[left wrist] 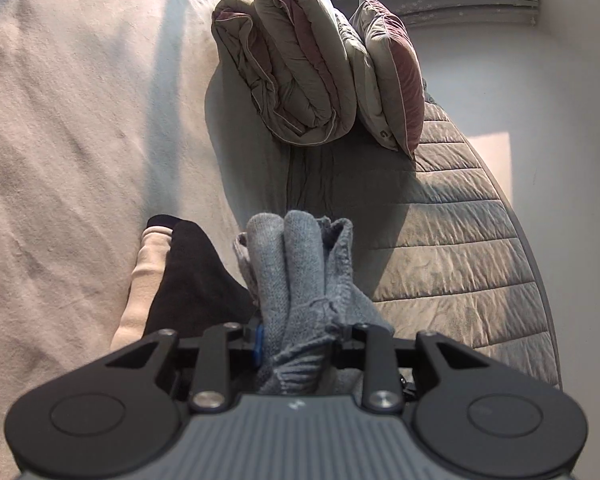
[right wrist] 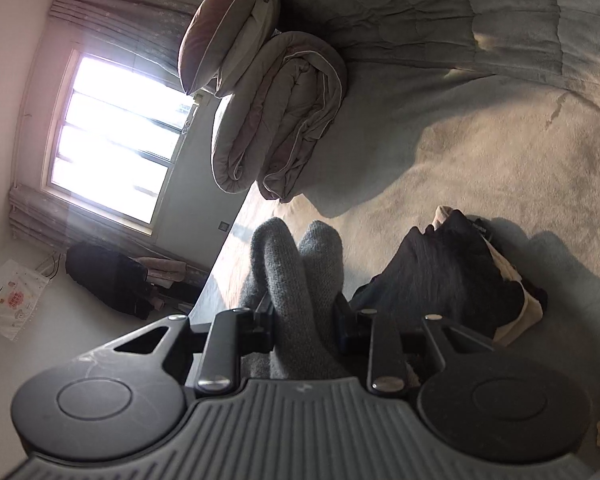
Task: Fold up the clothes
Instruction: 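Carry the sweater bundle with both grippers toward the folded clothes stack, then lower the sweater onto the clothes stack and open both grippers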
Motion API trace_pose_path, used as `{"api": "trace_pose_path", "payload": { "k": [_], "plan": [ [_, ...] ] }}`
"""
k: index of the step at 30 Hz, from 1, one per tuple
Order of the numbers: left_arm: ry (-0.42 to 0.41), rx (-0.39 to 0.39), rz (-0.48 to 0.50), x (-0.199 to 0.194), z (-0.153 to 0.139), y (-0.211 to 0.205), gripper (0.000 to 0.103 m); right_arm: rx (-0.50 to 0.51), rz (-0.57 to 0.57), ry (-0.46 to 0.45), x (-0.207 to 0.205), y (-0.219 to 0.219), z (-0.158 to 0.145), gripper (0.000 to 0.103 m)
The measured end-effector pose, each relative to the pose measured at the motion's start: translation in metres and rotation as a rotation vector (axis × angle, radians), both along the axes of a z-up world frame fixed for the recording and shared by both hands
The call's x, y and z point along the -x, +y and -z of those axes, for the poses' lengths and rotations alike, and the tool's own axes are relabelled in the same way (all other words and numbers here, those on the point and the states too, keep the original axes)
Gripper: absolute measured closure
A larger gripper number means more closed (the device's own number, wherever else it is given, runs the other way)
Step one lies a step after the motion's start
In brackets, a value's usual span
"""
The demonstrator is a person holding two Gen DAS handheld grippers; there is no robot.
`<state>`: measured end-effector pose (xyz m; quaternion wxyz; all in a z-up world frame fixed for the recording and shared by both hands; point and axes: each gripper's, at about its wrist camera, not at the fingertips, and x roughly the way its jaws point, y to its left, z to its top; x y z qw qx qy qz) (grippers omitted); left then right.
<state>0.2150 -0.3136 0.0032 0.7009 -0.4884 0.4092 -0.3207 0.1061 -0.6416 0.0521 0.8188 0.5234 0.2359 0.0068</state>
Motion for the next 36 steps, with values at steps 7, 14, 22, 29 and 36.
{"api": "trace_pose_path", "payload": {
  "k": [7,14,22,29,36],
  "plan": [
    [0.087,0.002,-0.064,-0.016,0.046,-0.027,0.073,-0.004,0.013,0.031,-0.032,-0.03,0.032,0.071],
    [0.012,-0.158,-0.074,-0.022,0.059,-0.034,0.064,-0.004,0.07,0.07,-0.033,-0.038,0.079,0.057],
    [-0.21,-0.202,-0.2,-0.021,0.014,-0.011,0.069,0.274,0.081,-0.054,-0.02,-0.024,0.031,0.053],
    [-0.371,-0.25,-0.024,-0.025,0.011,-0.048,0.089,0.58,-0.043,-0.136,-0.032,0.015,0.014,0.074],
    [-0.354,-0.339,-0.015,-0.04,0.059,-0.066,0.101,0.76,-0.034,0.017,-0.065,0.018,0.069,0.088]
  ]
}}
